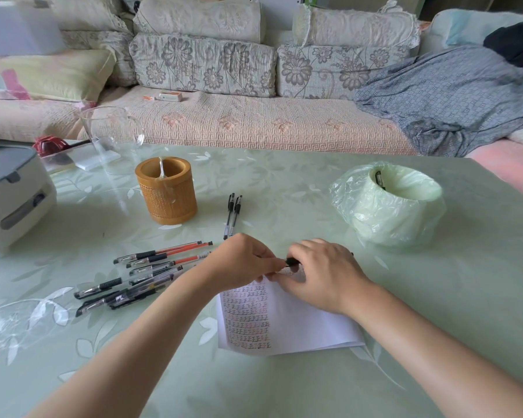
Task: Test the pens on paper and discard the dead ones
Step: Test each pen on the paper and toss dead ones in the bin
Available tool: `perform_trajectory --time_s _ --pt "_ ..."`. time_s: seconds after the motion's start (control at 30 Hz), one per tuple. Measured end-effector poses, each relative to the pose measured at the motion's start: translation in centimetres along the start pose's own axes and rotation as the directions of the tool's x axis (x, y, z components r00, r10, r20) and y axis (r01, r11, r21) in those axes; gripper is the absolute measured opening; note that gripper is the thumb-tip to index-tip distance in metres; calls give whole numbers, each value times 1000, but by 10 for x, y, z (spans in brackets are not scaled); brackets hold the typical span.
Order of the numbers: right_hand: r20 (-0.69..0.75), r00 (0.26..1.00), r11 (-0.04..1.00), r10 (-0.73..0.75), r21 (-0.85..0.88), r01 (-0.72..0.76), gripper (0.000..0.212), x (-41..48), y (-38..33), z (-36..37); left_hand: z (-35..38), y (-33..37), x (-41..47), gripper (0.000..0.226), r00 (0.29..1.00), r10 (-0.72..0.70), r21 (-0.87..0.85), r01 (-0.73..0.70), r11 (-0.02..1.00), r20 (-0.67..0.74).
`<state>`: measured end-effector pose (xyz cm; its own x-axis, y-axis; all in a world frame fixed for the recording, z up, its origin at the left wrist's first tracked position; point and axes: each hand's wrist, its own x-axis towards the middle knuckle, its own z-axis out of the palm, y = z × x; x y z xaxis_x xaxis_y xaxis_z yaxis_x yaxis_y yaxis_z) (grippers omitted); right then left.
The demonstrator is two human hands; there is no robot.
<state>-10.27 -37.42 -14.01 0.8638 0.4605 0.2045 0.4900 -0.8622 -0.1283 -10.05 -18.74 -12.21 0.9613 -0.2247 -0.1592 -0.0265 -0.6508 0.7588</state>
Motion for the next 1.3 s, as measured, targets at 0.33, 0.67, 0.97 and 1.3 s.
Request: perform_trajectory --time_s 0.33,0.67,0.97,1.3 --pt "-28 997 991 76 -109 -79 68 0 -9 -2 11 6 -9 26 987 -85 -198 111 974 138" --pt "91 996 973 -9 231 -12 29 16 -18 -16 -27 3 -4 17 985 -30 -52 22 998 -172" --pt "87 990 958 114 256 -132 24 35 -21 -14 -57 -30 -12 10 903 22 53 1 999 -430" --pt "52 892 845 449 301 -443 34 77 -36 11 -81 -80 -58 14 953 155 534 8 845 -260"
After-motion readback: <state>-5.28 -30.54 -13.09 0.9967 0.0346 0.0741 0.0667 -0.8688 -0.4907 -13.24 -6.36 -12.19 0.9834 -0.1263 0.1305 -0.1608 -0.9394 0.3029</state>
